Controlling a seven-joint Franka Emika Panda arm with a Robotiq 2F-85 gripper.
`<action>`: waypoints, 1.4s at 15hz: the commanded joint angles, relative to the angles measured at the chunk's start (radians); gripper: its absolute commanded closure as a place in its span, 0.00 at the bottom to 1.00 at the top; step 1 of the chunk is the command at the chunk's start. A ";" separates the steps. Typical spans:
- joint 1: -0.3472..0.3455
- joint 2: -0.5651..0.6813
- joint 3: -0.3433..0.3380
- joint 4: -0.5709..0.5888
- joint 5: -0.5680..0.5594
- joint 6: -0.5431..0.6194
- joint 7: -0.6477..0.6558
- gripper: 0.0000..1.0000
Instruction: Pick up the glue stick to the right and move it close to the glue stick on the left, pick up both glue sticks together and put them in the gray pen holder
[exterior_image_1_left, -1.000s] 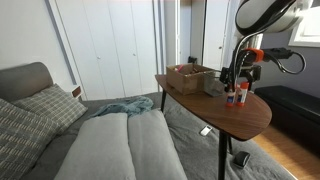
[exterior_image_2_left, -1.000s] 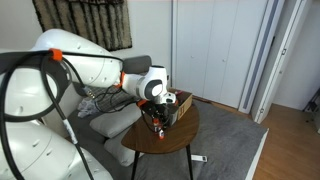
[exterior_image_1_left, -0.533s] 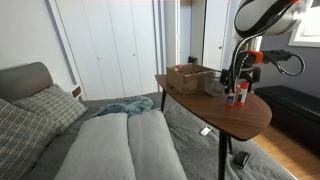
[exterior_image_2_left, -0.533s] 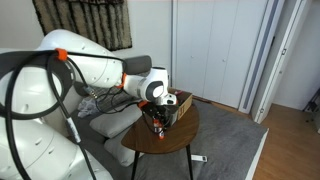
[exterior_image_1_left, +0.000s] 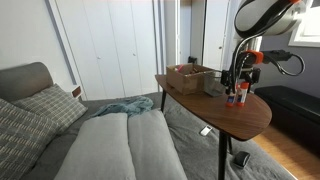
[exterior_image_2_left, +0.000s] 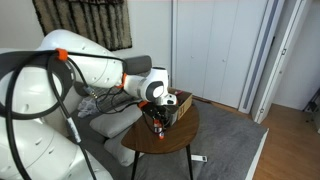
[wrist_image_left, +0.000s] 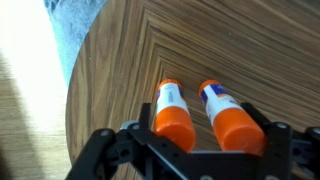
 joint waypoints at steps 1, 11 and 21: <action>0.007 0.009 -0.009 0.006 0.017 0.007 -0.016 0.00; 0.008 0.009 -0.008 0.009 0.023 -0.004 -0.011 0.14; 0.010 0.010 -0.008 0.009 0.029 -0.007 -0.011 0.24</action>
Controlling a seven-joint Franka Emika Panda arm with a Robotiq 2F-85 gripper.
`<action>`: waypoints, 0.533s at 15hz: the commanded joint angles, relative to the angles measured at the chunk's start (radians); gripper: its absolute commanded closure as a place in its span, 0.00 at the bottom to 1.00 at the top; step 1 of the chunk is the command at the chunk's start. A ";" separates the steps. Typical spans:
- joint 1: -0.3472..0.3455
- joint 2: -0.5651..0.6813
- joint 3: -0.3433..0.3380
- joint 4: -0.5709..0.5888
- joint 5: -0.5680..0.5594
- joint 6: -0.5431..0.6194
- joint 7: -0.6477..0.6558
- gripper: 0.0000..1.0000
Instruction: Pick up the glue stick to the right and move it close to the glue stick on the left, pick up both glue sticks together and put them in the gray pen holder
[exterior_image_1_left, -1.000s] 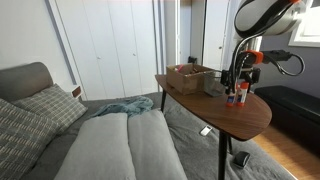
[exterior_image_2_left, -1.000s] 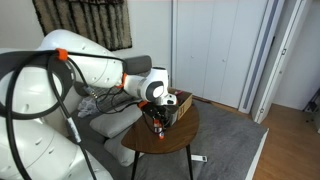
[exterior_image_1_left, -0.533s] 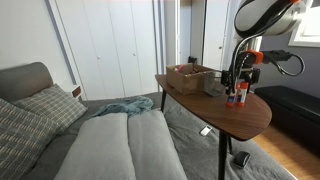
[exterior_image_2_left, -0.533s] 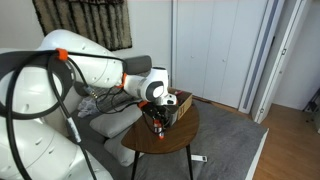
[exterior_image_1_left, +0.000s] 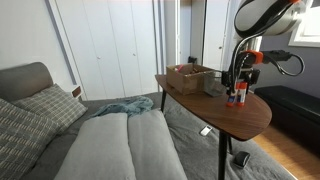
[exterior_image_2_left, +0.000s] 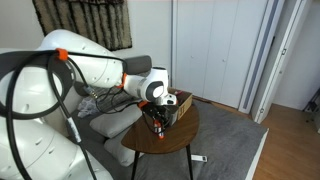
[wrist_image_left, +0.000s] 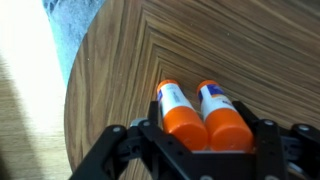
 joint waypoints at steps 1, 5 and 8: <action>0.009 0.009 -0.009 0.009 0.023 -0.007 -0.011 0.25; 0.009 0.010 -0.010 0.009 0.025 -0.007 -0.013 0.36; 0.009 0.010 -0.010 0.010 0.025 -0.007 -0.013 0.39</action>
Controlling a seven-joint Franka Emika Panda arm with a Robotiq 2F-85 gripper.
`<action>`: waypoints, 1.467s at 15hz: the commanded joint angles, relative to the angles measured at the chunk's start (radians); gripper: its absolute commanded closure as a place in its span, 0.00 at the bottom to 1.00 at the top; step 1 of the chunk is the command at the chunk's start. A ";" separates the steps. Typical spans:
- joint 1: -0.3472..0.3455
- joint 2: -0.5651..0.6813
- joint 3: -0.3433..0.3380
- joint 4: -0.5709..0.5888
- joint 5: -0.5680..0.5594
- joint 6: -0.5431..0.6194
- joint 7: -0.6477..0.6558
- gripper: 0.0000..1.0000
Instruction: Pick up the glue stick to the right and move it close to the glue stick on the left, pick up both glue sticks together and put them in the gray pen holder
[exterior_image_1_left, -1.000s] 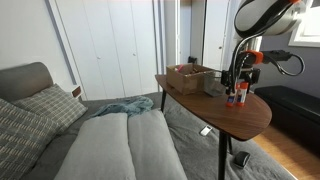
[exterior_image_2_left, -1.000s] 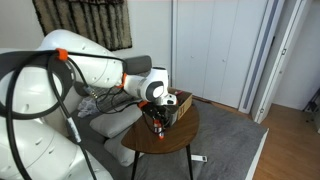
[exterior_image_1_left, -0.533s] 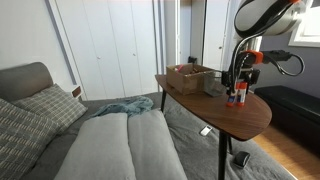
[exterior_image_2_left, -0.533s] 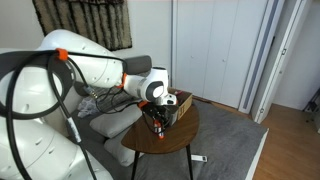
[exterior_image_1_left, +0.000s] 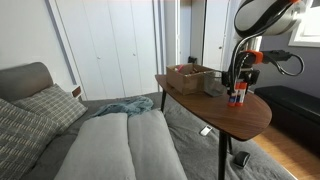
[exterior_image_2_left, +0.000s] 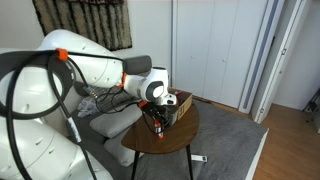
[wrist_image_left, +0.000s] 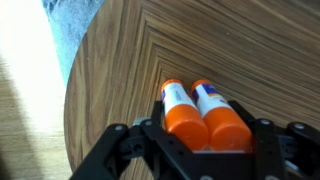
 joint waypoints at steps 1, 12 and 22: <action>0.009 0.010 -0.010 0.009 0.024 -0.007 -0.013 0.40; 0.008 0.009 -0.010 0.009 0.024 -0.009 -0.011 0.63; 0.007 -0.024 -0.001 0.051 0.003 -0.052 -0.003 0.63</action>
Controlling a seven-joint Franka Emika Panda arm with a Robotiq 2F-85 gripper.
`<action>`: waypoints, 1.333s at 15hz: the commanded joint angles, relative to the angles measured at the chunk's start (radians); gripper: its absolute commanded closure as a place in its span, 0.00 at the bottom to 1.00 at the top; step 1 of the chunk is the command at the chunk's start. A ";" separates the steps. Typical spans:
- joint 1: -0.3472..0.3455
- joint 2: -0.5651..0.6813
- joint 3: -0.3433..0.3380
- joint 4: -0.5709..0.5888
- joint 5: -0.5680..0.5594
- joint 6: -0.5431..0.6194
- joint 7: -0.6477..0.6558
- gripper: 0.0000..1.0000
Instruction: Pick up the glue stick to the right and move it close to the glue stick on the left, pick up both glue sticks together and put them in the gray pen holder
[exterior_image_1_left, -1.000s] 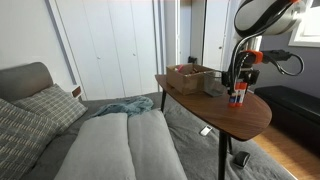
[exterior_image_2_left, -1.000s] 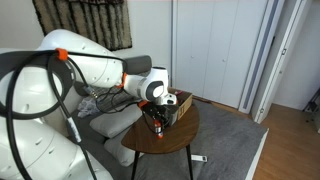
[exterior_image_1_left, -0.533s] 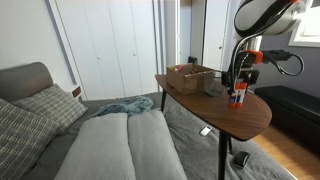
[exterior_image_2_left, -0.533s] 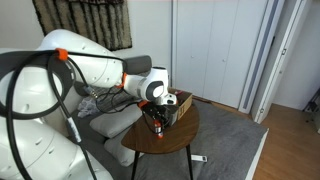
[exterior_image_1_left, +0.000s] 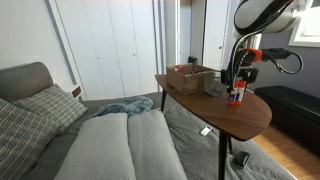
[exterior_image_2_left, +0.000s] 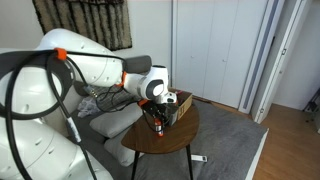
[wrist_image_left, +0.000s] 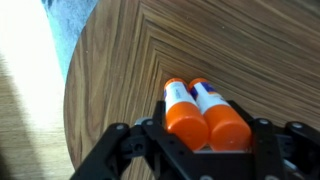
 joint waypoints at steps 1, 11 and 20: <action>0.005 -0.022 0.000 0.050 -0.001 -0.060 -0.003 0.63; 0.003 -0.015 0.002 0.089 -0.007 -0.075 0.000 0.38; 0.011 -0.036 -0.017 0.239 -0.014 -0.194 -0.117 0.63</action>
